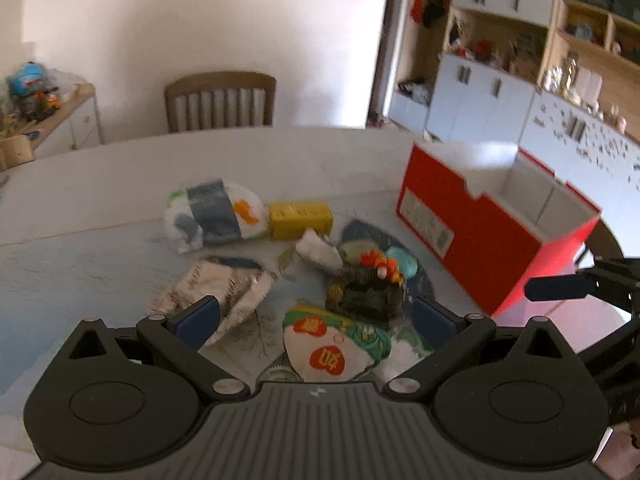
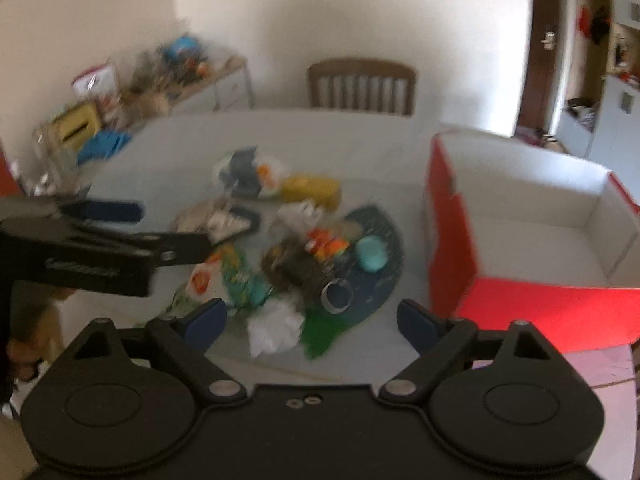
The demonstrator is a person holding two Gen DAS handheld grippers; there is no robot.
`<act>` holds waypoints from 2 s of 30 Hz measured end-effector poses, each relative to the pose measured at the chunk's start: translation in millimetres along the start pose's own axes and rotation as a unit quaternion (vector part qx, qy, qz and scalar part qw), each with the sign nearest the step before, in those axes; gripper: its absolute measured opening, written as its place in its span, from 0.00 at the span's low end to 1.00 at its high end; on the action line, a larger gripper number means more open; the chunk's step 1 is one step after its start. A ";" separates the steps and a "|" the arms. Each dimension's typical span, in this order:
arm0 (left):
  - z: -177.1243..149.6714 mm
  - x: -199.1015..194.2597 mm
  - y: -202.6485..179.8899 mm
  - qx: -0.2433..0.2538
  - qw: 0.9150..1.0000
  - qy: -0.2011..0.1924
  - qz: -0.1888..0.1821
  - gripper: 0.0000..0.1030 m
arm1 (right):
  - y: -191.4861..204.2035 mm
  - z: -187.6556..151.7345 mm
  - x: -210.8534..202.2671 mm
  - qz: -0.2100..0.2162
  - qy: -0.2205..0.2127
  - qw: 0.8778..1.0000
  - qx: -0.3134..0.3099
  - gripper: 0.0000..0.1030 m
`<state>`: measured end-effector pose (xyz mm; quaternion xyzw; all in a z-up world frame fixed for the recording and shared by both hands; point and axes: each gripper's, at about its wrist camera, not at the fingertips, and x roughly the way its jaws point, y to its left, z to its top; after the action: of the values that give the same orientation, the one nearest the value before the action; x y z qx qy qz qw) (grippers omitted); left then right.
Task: Organize objects
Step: 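Move both tools toward the cluttered items on the table, then grasp the green-tasseled pouch with the left tool while the right tool grasps the clear plastic bag, then carry the pouch and plastic bag into the red box with both tools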
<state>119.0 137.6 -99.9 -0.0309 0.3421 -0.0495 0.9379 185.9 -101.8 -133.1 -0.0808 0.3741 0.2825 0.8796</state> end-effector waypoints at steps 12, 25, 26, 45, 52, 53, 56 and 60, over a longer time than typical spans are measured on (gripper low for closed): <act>-9.5 41.4 0.7 0.031 0.998 0.044 -0.042 0.99 | 14.0 -5.5 56.6 0.022 0.075 0.997 -0.007 0.76; -7.9 60.5 7.7 0.024 0.994 0.073 -0.073 0.75 | 17.4 -1.4 78.2 0.018 0.099 0.995 -0.011 0.51; -7.8 60.3 8.0 0.024 0.994 0.072 -0.073 0.73 | 17.6 -0.7 78.1 0.019 0.099 0.995 -0.011 0.48; 23.1 12.5 14.4 -0.036 0.996 0.044 -0.068 0.69 | -4.1 8.7 28.7 0.061 0.060 0.996 -0.008 0.29; 52.3 -8.4 -7.1 -0.049 0.997 0.026 -0.046 0.69 | -42.9 28.3 -11.2 0.085 0.029 0.996 0.010 0.29; 57.0 -10.0 -12.7 -0.047 0.998 0.025 -0.043 0.69 | -48.6 31.4 -16.6 0.085 0.025 0.996 0.010 0.29; 69.0 -12.3 -29.8 -0.039 0.998 0.026 -0.032 0.69 | -65.9 40.6 -28.8 0.085 0.019 0.996 0.011 0.29; 83.5 -12.0 -56.5 -0.018 0.999 0.027 -0.026 0.69 | -87.1 50.9 -40.5 0.073 0.010 0.997 0.003 0.29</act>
<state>159.6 84.9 -23.2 -0.0550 0.3673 -0.0682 0.9260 242.9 -173.6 -74.6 -0.0534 0.3891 0.3438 0.8530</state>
